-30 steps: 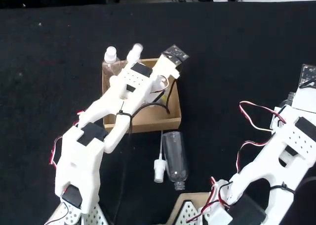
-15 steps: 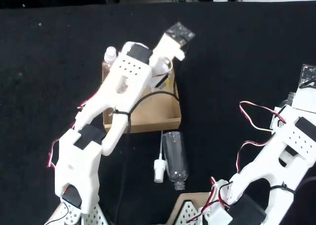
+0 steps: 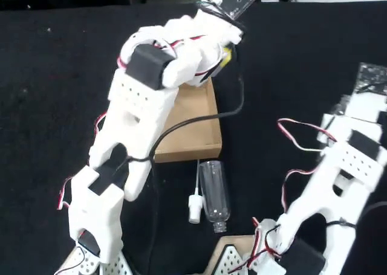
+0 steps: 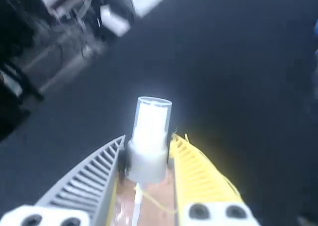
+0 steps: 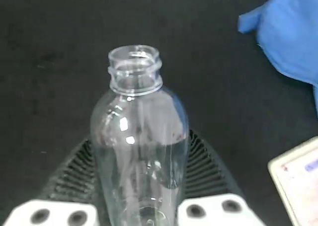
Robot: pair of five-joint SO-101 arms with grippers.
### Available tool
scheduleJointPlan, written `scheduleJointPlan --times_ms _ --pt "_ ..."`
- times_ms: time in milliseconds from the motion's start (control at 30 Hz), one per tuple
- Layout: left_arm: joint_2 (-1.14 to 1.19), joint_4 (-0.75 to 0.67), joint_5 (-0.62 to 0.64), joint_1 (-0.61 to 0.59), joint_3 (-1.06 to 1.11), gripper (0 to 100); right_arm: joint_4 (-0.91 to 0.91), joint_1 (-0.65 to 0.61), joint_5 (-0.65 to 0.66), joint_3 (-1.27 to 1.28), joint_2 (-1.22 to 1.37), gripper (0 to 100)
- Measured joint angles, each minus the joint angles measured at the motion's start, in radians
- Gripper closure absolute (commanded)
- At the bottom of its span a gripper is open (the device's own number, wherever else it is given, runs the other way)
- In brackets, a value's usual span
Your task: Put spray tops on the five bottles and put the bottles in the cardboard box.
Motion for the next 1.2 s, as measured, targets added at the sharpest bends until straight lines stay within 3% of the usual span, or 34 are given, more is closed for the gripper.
scheduleJointPlan --times_ms 333,533,700,1200 --pt "-0.002 -0.078 0.301 -0.037 -0.358 92 0.025 -0.316 -0.193 0.015 -0.354 98.7" --pt "-0.049 -0.183 0.48 -0.038 -0.397 92 -0.187 -0.557 -0.304 0.166 -0.471 98.7" --pt "-0.081 -0.265 0.58 -0.038 -0.407 92 -0.377 -0.658 -0.347 0.31 -0.532 98.7" --pt "-0.029 -0.465 0.632 0.005 -0.407 92 -0.48 -0.848 -0.353 0.439 -0.755 98.7"
